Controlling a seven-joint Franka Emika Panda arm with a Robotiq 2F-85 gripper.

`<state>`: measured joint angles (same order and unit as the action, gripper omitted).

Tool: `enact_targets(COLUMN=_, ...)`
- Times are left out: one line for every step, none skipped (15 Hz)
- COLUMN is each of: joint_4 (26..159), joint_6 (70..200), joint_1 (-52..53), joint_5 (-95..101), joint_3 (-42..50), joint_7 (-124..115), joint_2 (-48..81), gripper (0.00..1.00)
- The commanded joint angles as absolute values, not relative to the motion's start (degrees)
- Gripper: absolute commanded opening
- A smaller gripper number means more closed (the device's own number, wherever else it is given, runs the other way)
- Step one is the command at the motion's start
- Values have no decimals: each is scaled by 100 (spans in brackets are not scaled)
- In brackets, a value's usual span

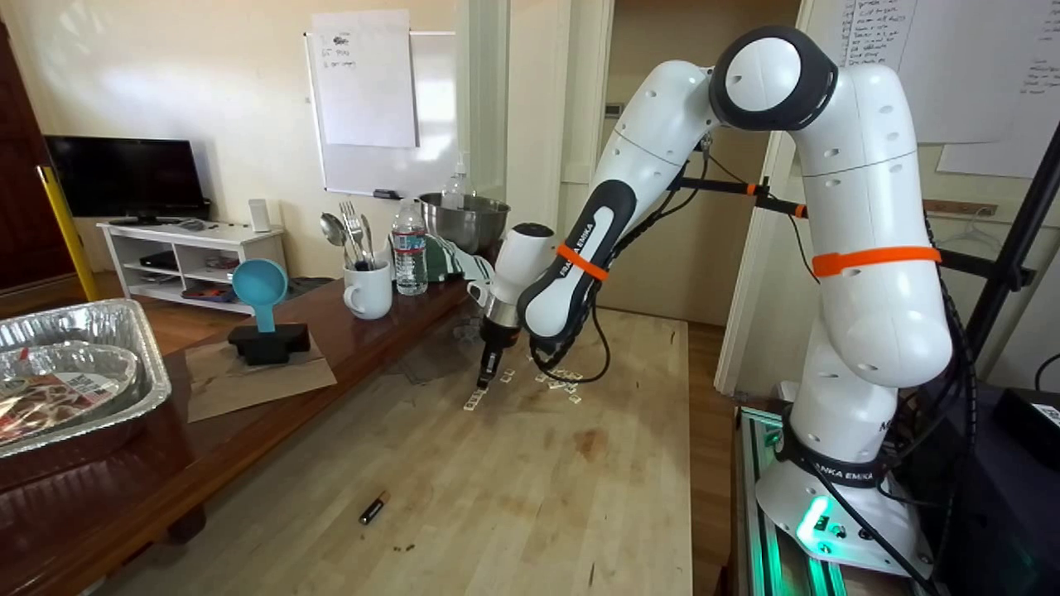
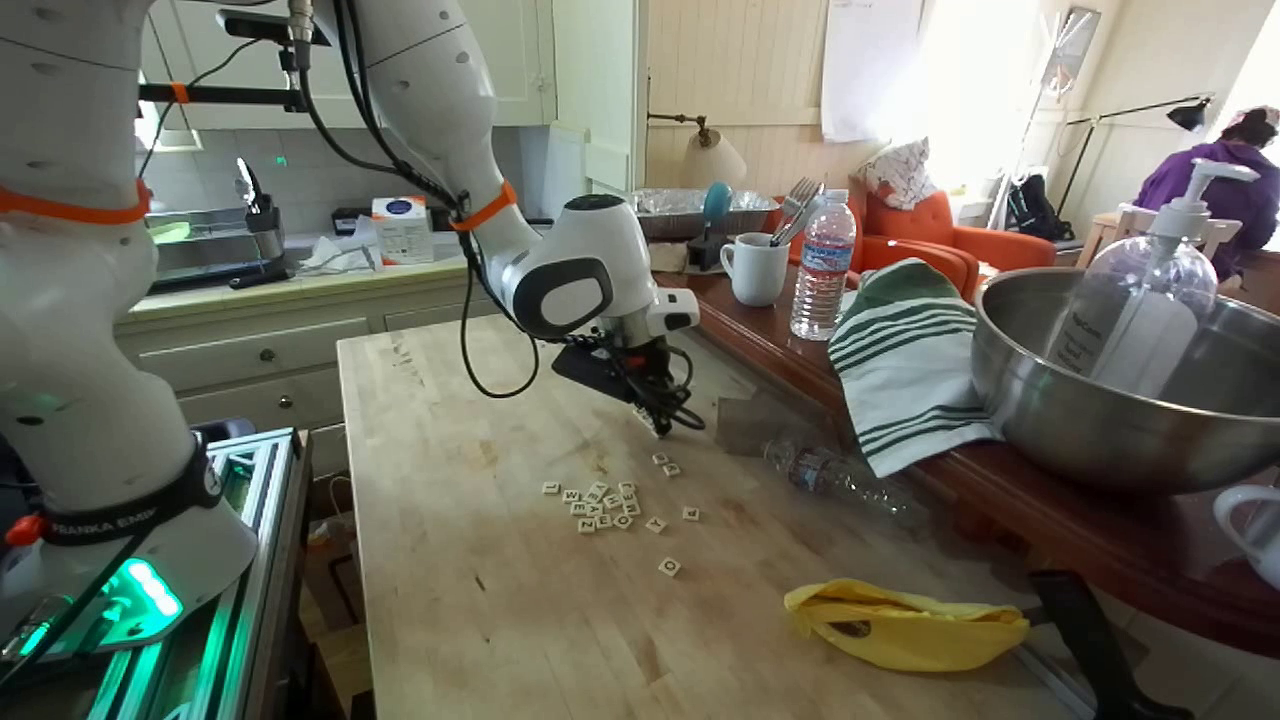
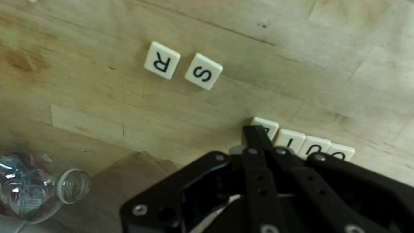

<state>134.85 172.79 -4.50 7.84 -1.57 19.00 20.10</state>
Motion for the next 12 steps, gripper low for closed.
enact_targets(joint_4=13393, joint_6=17114, joint_1=-369, joint_5=919, joint_3=-126, joint_7=1784, joint_2=2205, gripper=0)
enact_targets(joint_4=13394, joint_6=17116, joint_1=-371, joint_5=914, joint_3=-138, joint_7=1789, joint_2=2206, gripper=0)
enact_targets(joint_4=13392, joint_6=17115, joint_1=-359, joint_5=921, joint_3=-131, joint_7=1782, joint_2=2207, gripper=0)
enact_targets(joint_4=13392, joint_6=17112, joint_1=-347, joint_5=932, joint_3=-122, joint_7=1778, joint_2=2207, gripper=0)
enact_targets(joint_4=13394, joint_6=17110, joint_1=-346, joint_5=934, joint_3=-127, joint_7=1784, joint_2=2204, gripper=0)
enact_targets(joint_4=13399, joint_6=17111, joint_1=-339, joint_5=940, joint_3=-123, joint_7=1781, joint_2=2195, gripper=0)
enact_targets(joint_4=13406, joint_6=17113, joint_1=-346, joint_5=934, joint_3=-132, joint_7=1787, joint_2=2181, gripper=0)
enact_targets(joint_4=13416, joint_6=17121, joint_1=-358, joint_5=925, joint_3=-142, joint_7=1794, joint_2=2163, gripper=0)
enact_targets(joint_4=13429, joint_6=17132, joint_1=-360, joint_5=925, joint_3=-138, joint_7=1792, joint_2=2140, gripper=0)
enact_targets(joint_4=13441, joint_6=17147, joint_1=-368, joint_5=923, joint_3=-135, joint_7=1793, joint_2=2120, gripper=0)
enact_targets(joint_4=13451, joint_6=17152, joint_1=-372, joint_5=921, joint_3=-132, joint_7=1792, joint_2=2102, gripper=0)
enact_targets(joint_4=13469, joint_6=17162, joint_1=-379, joint_5=919, joint_3=-128, joint_7=1790, joint_2=2075, gripper=0)
